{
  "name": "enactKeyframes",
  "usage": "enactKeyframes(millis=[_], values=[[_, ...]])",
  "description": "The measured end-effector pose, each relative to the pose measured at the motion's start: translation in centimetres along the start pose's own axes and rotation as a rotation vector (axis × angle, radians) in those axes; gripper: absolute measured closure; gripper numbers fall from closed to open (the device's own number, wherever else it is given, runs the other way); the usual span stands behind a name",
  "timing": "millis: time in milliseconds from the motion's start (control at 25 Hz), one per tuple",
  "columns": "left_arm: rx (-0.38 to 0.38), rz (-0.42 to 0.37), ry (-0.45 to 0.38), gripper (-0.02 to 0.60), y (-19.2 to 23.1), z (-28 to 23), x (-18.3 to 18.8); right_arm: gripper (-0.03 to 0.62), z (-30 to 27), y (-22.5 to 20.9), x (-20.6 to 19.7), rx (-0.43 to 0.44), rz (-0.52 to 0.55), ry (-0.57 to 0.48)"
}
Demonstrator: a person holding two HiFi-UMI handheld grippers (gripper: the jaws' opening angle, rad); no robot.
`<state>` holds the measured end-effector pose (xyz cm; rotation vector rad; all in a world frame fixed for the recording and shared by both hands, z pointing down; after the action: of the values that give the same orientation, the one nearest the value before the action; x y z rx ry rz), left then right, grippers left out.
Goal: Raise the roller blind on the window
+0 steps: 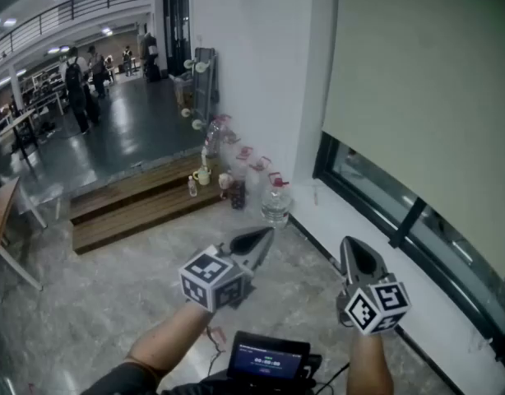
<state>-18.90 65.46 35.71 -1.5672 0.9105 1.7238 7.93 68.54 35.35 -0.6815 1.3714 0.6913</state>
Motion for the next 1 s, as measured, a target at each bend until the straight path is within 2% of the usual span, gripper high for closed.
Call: enactKeyframes(millis=[200, 360, 440, 520, 600, 720, 1000], values=[[0.014, 0.031, -0.01, 0.586, 0.7, 0.4, -0.4, 0.595, -1.0, 0.9, -0.3, 0.011, 0.021, 0.021], [0.027, 0.001, -0.004, 0.586, 0.9, 1.1, -0.4, 0.595, -1.1, 1.3, -0.5, 0.007, 0.005, 0.016], [0.043, -0.019, -0.001, 0.586, 1.3, 1.3, -0.5, 0.594, -1.0, 1.6, -0.5, -0.024, -0.003, -0.001], [0.056, -0.042, 0.012, 0.586, 1.7, 1.5, -0.6, 0.592, -0.9, 2.1, -0.5, -0.077, 0.023, -0.02], [0.061, -0.061, 0.027, 0.586, 2.0, 1.8, -0.7, 0.592, -1.0, 2.6, -0.7, -0.094, 0.049, -0.019], [0.031, -0.061, 0.034, 0.586, 2.5, 2.1, -1.1, 0.591, -1.4, 3.3, -1.1, -0.083, 0.021, -0.004], [-0.028, -0.021, 0.028, 0.586, 3.7, 1.5, -1.6, 0.592, -2.3, 4.2, -1.6, -0.125, 0.015, 0.023]])
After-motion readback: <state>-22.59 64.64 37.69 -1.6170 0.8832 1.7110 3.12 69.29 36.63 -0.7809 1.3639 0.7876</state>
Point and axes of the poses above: the fingertips, and each gripper's own axes: z backward along the fingers, y to its left, x out of its top, the point moved 10 cm from there along z, backward along the fingers, and after that the axes turned 10 degrees about x, right-handed, at the moved point
